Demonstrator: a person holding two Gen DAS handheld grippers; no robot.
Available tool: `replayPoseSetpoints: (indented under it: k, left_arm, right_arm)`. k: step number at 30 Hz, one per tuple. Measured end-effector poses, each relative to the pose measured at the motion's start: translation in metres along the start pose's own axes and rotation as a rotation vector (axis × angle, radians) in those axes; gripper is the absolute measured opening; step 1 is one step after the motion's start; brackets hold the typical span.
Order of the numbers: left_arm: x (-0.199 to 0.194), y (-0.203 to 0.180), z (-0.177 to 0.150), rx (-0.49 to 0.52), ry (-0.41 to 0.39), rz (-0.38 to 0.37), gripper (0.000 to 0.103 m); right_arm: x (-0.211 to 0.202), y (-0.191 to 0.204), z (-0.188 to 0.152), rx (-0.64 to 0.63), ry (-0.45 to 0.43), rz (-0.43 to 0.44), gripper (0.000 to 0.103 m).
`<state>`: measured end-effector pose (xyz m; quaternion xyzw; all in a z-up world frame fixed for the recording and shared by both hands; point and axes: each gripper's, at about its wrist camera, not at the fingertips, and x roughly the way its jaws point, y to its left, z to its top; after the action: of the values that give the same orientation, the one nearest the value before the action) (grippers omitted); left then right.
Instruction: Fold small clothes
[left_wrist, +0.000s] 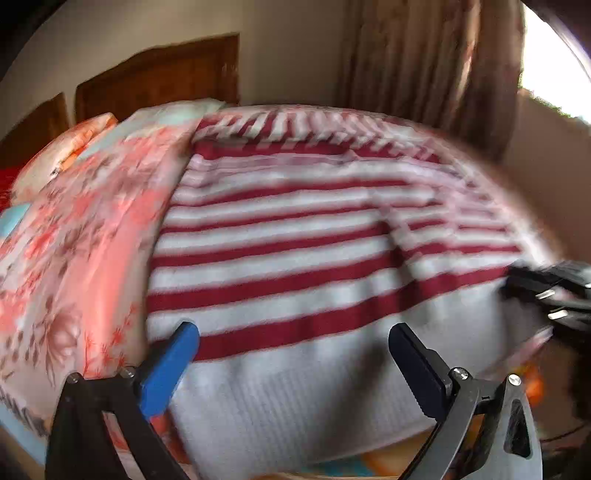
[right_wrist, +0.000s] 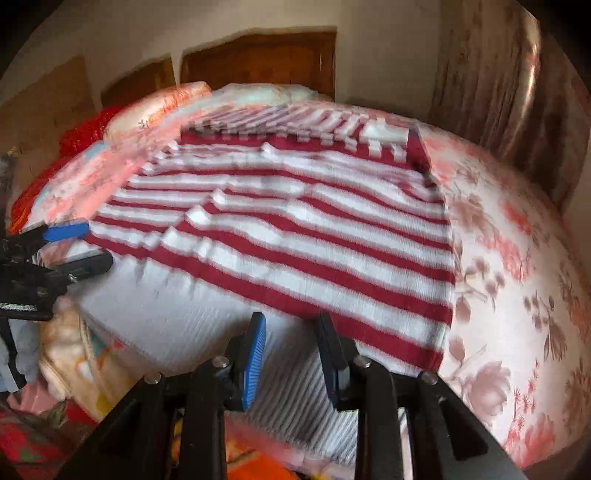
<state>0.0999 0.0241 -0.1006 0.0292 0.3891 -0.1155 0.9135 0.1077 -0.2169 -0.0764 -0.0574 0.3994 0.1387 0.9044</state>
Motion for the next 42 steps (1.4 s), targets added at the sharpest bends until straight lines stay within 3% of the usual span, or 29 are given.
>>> replayPoseSetpoints:
  k: [3, 8, 28, 34, 38, 42]
  left_arm:
    - [-0.004, 0.004, -0.006, -0.003, -0.004, -0.018, 0.103]
    - [-0.012, 0.01, -0.015, 0.018, -0.013, -0.032, 0.103]
    - [-0.02, 0.026, -0.026, -0.034, -0.015, -0.011, 0.103]
    - [-0.02, 0.026, -0.026, -0.035, -0.016, -0.01, 0.103]
    - [-0.021, 0.026, -0.026, -0.036, -0.019, -0.007, 0.103]
    - [-0.021, 0.026, -0.025, -0.045, -0.005, 0.0, 0.103]
  right_arm:
    - [-0.003, 0.004, -0.006, -0.07, -0.007, -0.007, 0.029]
    - [-0.013, -0.011, -0.014, -0.043, 0.027, 0.03, 0.03]
    - [-0.024, -0.029, -0.03, -0.005, 0.002, 0.081, 0.03]
    - [-0.039, -0.038, -0.034, 0.09, -0.012, 0.06, 0.03]
    - [-0.052, -0.069, -0.041, 0.217, -0.051, 0.012, 0.03]
    - [-0.05, -0.09, -0.051, 0.28, -0.026, -0.005, 0.031]
